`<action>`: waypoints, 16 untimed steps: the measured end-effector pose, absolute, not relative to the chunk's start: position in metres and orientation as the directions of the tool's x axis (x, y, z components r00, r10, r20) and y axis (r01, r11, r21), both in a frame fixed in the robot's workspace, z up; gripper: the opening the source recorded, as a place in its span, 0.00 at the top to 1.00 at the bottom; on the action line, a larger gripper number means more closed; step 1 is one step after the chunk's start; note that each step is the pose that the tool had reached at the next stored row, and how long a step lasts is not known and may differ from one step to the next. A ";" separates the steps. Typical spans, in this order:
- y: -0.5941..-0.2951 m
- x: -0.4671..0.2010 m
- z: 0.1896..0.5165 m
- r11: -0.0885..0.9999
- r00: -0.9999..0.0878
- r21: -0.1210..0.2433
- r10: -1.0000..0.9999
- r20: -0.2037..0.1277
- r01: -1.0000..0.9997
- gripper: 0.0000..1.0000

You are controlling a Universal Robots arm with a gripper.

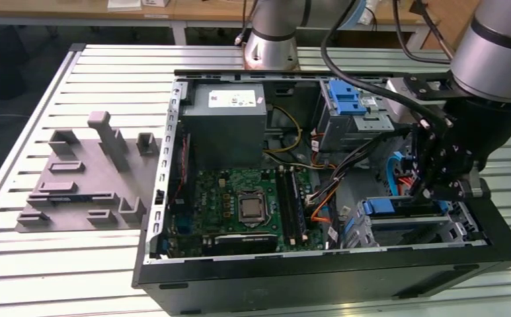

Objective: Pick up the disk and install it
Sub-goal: 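Insert the first disk wire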

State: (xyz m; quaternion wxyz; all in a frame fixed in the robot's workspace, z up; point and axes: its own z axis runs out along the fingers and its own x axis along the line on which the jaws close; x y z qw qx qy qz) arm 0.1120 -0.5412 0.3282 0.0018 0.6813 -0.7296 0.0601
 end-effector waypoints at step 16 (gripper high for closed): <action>-0.541 0.113 0.329 0.065 -0.072 -0.082 -0.994 0.084 -0.995 0.76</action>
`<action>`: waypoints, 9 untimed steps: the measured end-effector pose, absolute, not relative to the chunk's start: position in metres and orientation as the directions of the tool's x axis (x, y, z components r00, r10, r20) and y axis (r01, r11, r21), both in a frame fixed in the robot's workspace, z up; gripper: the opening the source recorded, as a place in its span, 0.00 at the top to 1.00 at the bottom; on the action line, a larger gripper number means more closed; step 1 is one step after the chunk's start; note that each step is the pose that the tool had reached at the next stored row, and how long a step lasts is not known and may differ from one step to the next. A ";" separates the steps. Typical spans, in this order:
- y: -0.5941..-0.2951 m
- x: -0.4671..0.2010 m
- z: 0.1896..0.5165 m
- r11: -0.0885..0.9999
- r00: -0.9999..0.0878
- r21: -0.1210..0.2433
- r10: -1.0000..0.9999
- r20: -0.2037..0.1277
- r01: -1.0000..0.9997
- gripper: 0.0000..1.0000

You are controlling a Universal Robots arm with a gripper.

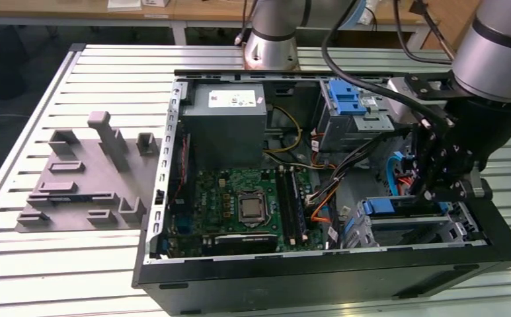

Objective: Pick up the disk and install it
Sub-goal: 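Insert the first disk wire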

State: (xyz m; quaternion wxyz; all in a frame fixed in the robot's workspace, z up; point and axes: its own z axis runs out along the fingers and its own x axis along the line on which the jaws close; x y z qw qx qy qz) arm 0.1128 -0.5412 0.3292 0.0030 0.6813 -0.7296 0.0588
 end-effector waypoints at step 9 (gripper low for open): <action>-0.541 0.113 0.337 0.065 -0.071 -0.080 -0.994 0.084 -0.995 0.78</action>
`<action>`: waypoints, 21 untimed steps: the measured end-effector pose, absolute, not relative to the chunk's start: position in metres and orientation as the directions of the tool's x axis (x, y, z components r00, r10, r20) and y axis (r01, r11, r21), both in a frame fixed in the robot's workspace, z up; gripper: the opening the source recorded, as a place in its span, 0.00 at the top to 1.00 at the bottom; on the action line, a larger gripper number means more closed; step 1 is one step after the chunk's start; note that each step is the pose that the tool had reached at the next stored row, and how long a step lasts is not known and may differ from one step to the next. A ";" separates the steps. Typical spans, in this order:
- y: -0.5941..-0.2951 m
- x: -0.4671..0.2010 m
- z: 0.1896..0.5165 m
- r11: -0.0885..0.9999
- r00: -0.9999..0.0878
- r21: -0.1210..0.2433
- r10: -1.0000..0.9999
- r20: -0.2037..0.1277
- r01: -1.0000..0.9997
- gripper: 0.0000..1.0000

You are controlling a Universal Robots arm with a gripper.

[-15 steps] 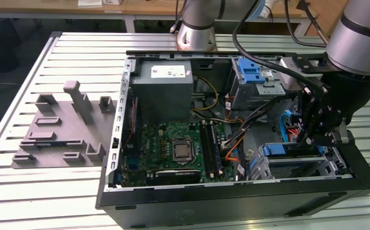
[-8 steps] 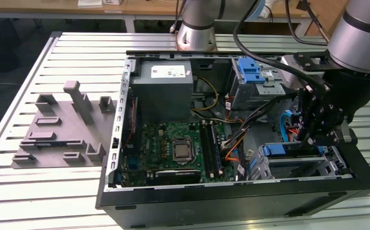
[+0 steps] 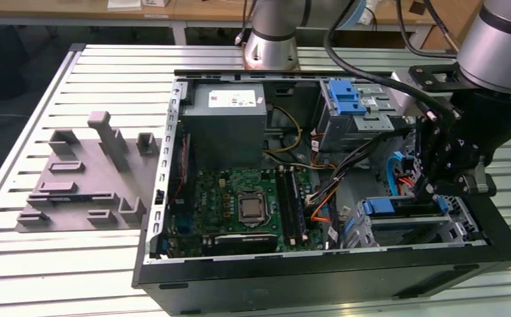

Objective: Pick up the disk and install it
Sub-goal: 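Insert the first disk wire, then insert the second disk wire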

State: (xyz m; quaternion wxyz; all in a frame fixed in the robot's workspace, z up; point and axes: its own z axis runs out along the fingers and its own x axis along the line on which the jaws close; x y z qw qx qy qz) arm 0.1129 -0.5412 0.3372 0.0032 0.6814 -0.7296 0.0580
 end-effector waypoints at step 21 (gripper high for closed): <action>-0.541 0.109 0.337 0.065 -0.071 -0.080 -0.994 0.082 -0.995 0.89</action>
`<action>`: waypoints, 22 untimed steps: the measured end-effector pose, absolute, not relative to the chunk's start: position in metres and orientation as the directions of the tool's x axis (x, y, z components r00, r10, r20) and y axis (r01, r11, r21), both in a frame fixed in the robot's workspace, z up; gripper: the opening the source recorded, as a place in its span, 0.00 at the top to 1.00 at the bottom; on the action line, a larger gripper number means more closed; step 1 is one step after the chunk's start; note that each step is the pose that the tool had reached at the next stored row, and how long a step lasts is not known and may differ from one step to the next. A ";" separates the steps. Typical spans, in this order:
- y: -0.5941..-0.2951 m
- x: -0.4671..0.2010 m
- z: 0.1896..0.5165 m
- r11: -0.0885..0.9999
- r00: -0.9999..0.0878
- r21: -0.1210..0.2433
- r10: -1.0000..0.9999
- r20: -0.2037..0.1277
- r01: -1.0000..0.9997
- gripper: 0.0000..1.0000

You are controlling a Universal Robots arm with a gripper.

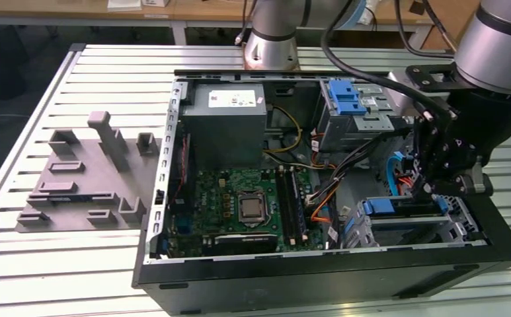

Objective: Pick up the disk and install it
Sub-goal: 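Insert the second disk wire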

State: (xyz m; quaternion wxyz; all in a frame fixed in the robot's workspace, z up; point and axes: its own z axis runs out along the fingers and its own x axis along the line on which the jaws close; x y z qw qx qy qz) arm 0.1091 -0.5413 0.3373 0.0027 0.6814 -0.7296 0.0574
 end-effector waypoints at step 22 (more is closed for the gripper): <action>-0.541 0.095 0.364 0.066 -0.071 -0.080 -0.995 0.071 -0.995 0.89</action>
